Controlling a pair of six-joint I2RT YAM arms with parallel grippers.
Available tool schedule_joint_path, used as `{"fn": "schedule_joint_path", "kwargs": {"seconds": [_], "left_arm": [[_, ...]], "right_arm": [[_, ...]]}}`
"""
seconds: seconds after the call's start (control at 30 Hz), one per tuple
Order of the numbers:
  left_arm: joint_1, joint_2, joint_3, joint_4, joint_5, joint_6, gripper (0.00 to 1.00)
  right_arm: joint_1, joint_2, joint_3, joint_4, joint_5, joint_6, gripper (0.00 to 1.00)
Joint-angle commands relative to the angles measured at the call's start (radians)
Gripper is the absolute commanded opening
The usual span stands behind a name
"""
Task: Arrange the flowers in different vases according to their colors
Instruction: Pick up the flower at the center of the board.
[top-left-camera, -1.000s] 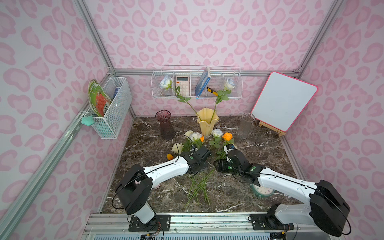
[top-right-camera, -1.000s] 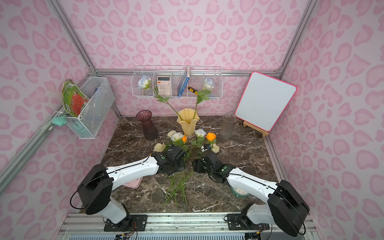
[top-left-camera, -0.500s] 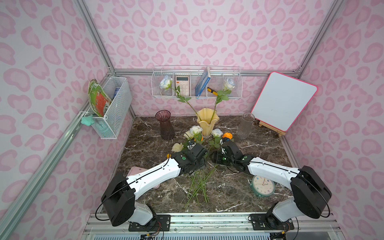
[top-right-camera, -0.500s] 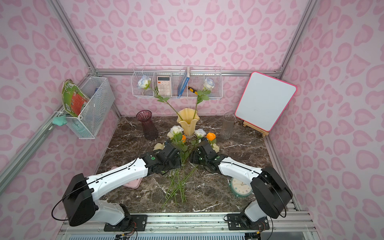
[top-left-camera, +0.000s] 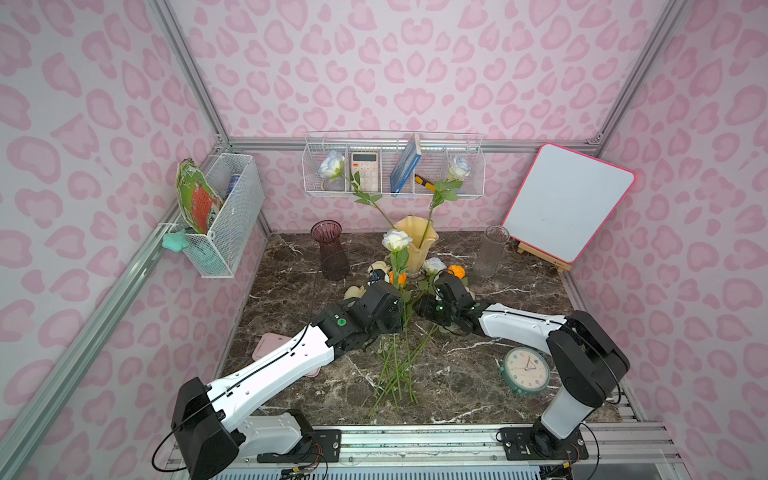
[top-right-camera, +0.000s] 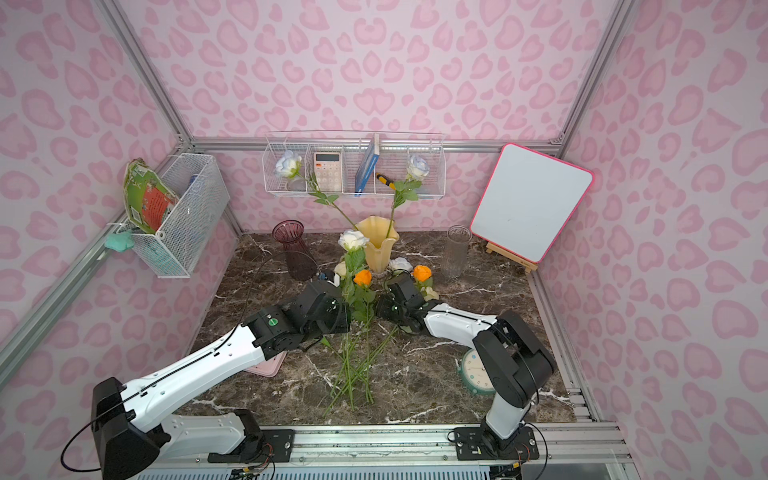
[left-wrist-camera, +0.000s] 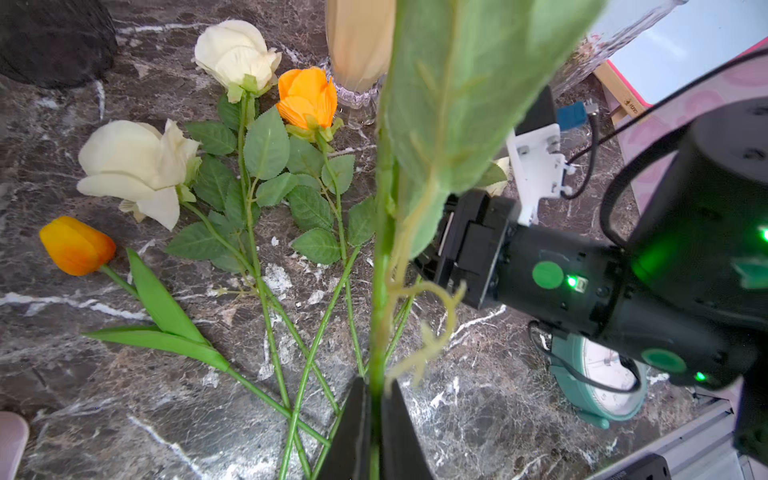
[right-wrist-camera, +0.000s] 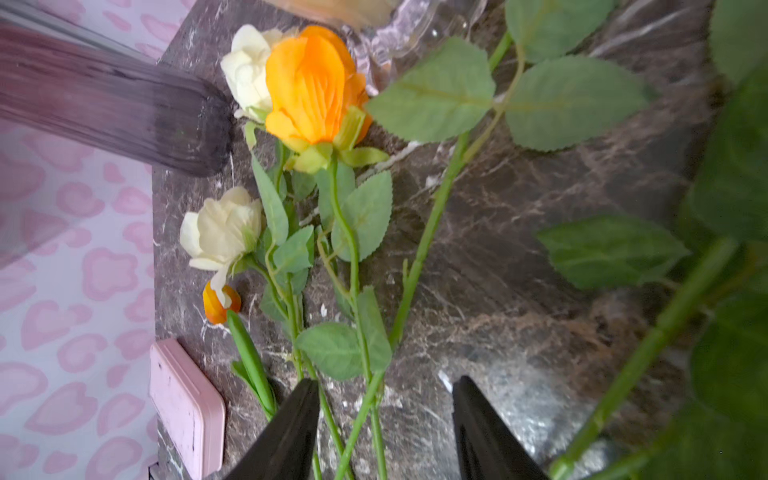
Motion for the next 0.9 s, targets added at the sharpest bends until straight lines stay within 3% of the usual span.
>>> {"fn": "schedule_joint_path", "kwargs": {"seconds": [0.0,0.47,0.67,0.73,0.87], "left_arm": [[0.001,-0.028,-0.009,-0.018,-0.004,0.034,0.05],[0.002,-0.138,-0.022,-0.07,-0.058,0.072,0.05],[0.003,-0.175,-0.035,-0.072,-0.083,0.08,0.06],[0.002,-0.178,-0.034,-0.068,-0.083,0.086,0.06],[0.002,-0.182,-0.031,-0.069,-0.094,0.093,0.06]], "right_arm": [[-0.02,0.02,0.013,0.063,-0.004,0.066,0.53],[-0.04,0.193,0.135,0.061,-0.006,0.124,0.48],[-0.054,0.223,0.186,0.012,0.015,0.1,0.39],[-0.059,0.232,0.196,0.008,0.015,0.096,0.31],[-0.067,0.268,0.247,-0.03,0.02,0.074,0.3]]}}
